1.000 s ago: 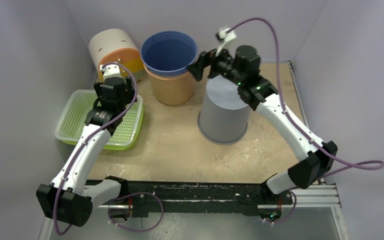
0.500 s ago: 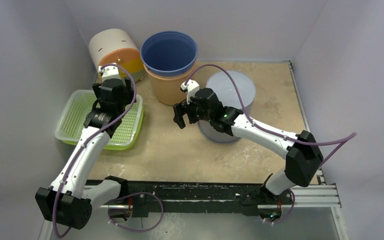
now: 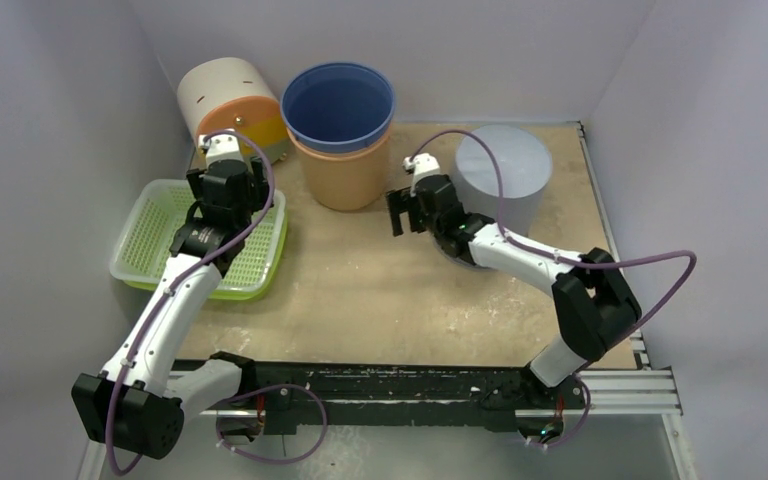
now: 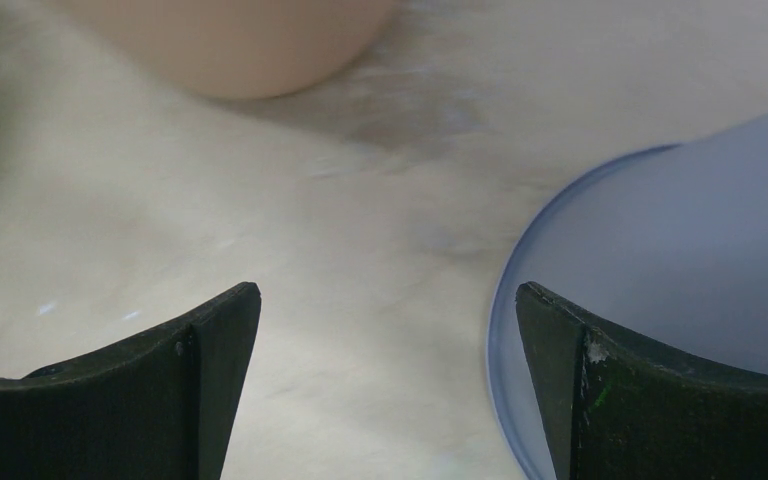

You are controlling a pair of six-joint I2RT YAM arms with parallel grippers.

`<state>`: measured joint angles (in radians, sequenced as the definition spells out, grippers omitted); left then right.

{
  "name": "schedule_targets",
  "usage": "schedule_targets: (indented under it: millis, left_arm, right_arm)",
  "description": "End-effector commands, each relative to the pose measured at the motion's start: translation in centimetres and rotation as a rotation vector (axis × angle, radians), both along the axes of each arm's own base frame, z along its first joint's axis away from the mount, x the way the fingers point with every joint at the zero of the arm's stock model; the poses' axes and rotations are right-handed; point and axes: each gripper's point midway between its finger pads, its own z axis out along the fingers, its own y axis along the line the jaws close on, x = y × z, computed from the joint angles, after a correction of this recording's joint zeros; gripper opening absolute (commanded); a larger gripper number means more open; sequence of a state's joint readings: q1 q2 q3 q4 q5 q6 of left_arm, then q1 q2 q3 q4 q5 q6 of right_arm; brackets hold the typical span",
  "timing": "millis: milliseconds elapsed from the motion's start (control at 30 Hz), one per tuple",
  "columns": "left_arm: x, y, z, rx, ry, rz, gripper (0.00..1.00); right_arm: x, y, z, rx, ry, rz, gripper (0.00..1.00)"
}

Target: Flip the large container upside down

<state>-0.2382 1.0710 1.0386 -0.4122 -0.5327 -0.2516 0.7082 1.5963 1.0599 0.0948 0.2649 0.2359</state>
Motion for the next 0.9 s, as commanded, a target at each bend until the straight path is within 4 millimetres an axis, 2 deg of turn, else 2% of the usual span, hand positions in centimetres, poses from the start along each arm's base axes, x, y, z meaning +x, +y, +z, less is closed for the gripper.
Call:
schedule_targets:
  millis: [0,100,300,433,567,733,867]
  left_arm:
    - [0.2,-0.1,1.3,-0.013,-0.058,0.004,0.79]
    - [0.3,-0.2,1.2,-0.015,-0.058,0.000,0.79]
    - [0.1,0.0,1.0,-0.008,-0.054,0.004,0.79]
    - [0.0,0.1,1.0,0.000,-0.053,0.010,0.79]
    - [0.2,0.1,0.7,0.003,-0.046,0.008,0.79]
    - [0.2,0.1,0.5,0.005,-0.042,0.011,0.79]
    - [0.2,0.1,0.2,0.004,-0.037,0.010,0.79]
  right_arm:
    - [4.9,-6.1,2.3,-0.012,-0.138,-0.140,1.00]
    - [7.3,-8.9,2.9,-0.048,-0.195,-0.191,1.00]
    - [13.0,-13.8,2.6,-0.079,-0.222,-0.263,1.00]
    - [16.1,-15.6,2.0,-0.112,-0.236,-0.283,1.00]
    - [18.1,-17.0,2.1,-0.122,-0.253,-0.311,1.00]
    - [20.0,-19.0,2.9,-0.134,-0.278,-0.342,1.00]
    - [22.3,-20.5,4.0,-0.131,-0.311,-0.324,1.00]
